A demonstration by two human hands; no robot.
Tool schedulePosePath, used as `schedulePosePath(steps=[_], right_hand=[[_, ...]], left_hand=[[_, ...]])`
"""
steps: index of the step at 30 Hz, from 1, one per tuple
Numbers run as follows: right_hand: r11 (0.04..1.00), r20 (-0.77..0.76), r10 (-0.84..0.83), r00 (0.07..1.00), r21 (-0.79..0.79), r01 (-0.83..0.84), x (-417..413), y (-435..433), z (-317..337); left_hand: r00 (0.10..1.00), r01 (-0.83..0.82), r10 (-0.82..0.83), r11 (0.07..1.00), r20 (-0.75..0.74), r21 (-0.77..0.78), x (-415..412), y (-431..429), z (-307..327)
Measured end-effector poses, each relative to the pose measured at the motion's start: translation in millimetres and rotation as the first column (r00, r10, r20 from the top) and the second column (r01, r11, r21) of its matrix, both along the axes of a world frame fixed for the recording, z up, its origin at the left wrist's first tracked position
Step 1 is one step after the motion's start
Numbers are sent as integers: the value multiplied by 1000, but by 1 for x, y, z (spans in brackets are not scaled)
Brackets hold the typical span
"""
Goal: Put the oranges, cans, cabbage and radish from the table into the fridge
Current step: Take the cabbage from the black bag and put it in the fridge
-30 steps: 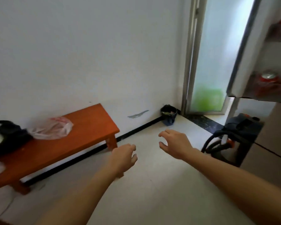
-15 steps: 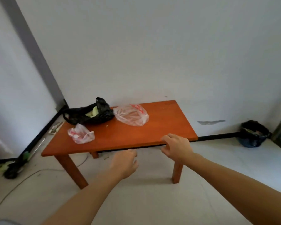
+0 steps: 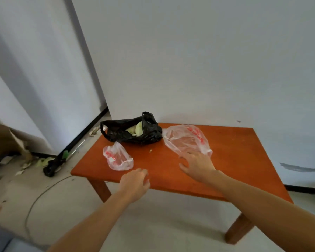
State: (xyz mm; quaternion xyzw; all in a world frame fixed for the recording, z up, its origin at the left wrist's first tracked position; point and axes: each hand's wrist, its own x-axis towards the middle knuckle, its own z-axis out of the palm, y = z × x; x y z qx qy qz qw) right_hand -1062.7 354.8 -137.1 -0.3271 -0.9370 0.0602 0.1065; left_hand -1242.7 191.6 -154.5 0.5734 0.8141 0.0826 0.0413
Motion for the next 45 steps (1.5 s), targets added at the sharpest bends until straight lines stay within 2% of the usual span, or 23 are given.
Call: schedulePosePath(steps=[6, 10, 17, 20, 27, 31, 35, 37, 40, 43, 45], right_hand=[[992, 11, 124, 992, -13, -124, -97, 38, -10], [987, 25, 161, 987, 16, -161, -177, 62, -27], [986, 76, 165, 983, -23, -163, -314, 100, -34], [985, 85, 174, 981, -5, -174, -354, 114, -37], [961, 219, 221, 950, 119, -251, -425, 186, -54], [953, 364, 242, 899, 87, -292, -454, 236, -76], [930, 510, 304, 804, 25, -368, -474, 285, -103], [946, 541, 292, 789, -40, -322, -474, 305, -119], [959, 499, 283, 819, -176, -224, -460, 324, -138], [960, 421, 262, 868, -204, -191, -442, 335, -147], [964, 371, 218, 903, -223, -142, -425, 337, -152]], left_hand=[[995, -93, 92, 996, 37, 9, -83, 20, -12], [997, -78, 79, 996, 15, -34, -157, 46, -24], [997, 4, -11, 996, -77, -83, -287, 99, -33], [1000, -14, 14, 999, -3, -35, -325, 126, -36], [991, 20, -16, 999, 131, -26, -366, 190, -69], [988, 19, -11, 998, 151, -52, -385, 227, -82], [995, 51, -47, 998, 93, -44, -418, 272, -87], [996, 40, -38, 999, 75, -23, -433, 294, -92], [996, 92, -92, 993, 10, -74, -443, 325, -101], [970, 207, -231, 949, -78, -237, -448, 363, -107], [958, 253, -282, 920, -57, -300, -448, 389, -110]])
